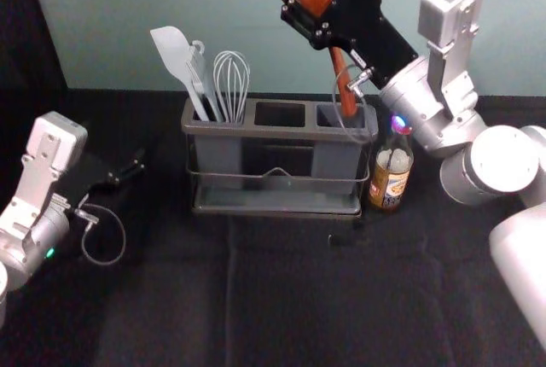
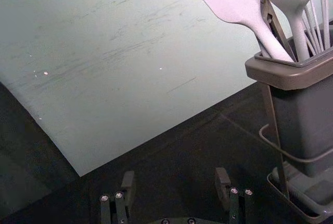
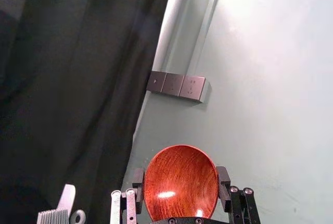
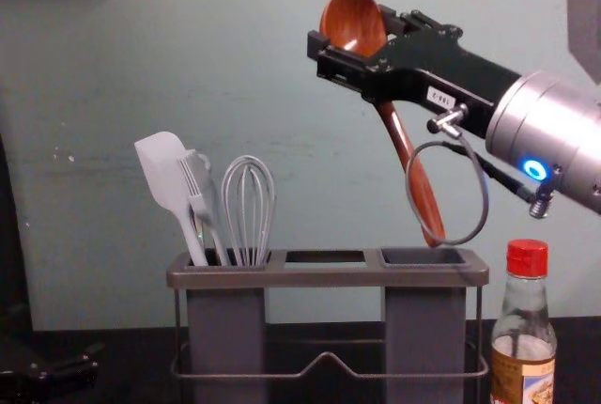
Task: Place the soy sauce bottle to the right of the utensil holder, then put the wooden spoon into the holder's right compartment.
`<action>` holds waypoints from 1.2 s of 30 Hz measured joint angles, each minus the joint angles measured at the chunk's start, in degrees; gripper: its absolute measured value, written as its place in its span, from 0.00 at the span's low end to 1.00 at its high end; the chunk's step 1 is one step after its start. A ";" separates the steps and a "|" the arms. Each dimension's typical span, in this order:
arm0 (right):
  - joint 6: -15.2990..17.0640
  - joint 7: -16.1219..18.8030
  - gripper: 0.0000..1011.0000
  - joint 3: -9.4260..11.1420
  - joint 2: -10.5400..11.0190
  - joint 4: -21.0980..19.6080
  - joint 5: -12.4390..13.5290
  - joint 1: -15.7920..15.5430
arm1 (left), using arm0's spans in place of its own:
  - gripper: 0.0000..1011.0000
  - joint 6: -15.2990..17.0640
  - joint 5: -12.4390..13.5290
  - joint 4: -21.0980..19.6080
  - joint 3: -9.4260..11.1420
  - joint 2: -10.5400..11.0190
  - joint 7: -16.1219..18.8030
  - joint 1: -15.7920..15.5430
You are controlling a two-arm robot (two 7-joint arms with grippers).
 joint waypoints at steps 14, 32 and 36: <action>-4.10 -0.73 0.83 0.40 -1.54 3.99 -2.22 -1.19 | 0.99 0.00 0.00 0.00 0.00 0.00 0.00 0.00; -5.14 -0.75 0.83 1.39 -1.85 5.43 -3.00 -3.60 | 0.99 0.00 0.00 0.00 0.00 0.00 0.00 0.00; -5.26 -0.76 0.83 1.53 -1.94 5.47 -3.13 -4.18 | 0.99 0.00 0.00 0.00 0.00 0.00 0.00 0.00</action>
